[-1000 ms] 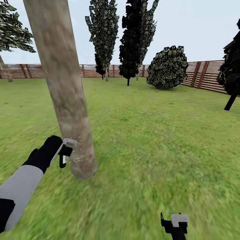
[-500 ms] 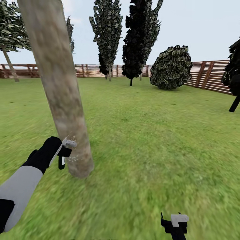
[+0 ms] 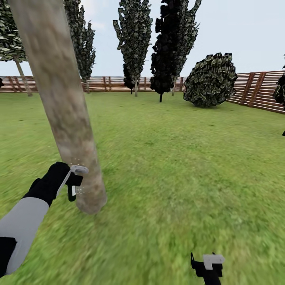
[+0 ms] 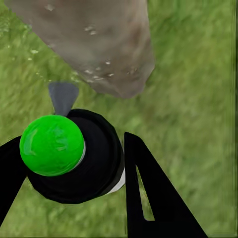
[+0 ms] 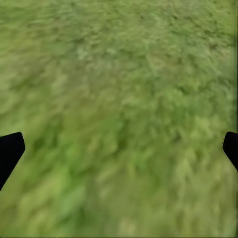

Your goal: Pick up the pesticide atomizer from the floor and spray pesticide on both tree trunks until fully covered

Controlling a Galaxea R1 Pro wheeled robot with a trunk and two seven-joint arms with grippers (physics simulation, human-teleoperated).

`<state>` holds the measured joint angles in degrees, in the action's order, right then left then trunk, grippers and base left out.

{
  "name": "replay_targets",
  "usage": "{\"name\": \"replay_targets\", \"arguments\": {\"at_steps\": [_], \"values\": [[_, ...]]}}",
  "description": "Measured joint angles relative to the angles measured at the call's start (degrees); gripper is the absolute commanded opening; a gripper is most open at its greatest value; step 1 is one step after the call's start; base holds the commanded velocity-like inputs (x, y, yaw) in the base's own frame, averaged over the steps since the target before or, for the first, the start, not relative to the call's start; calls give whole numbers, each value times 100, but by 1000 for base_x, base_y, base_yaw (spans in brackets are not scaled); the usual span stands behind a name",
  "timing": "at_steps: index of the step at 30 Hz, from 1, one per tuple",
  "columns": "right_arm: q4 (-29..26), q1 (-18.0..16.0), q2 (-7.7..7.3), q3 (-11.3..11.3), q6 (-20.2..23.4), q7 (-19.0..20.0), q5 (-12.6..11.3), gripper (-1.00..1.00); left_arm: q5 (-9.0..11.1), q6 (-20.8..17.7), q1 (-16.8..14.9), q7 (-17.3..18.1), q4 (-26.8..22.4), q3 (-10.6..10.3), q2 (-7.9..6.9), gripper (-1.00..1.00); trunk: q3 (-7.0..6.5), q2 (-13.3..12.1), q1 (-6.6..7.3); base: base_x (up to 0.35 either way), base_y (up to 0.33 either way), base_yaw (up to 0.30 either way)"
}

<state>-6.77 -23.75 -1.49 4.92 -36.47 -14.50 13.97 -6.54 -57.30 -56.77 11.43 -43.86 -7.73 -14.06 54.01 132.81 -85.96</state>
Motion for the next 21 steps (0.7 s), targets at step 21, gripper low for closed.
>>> {"name": "replay_targets", "arguments": {"at_steps": [21], "values": [[-1, 2, 0, 0, 0, 0, -3, 100, -8, 0, 96, -24, -8, 43, -1, -100, 0, 0, 0, 59, -266, 198]]}}
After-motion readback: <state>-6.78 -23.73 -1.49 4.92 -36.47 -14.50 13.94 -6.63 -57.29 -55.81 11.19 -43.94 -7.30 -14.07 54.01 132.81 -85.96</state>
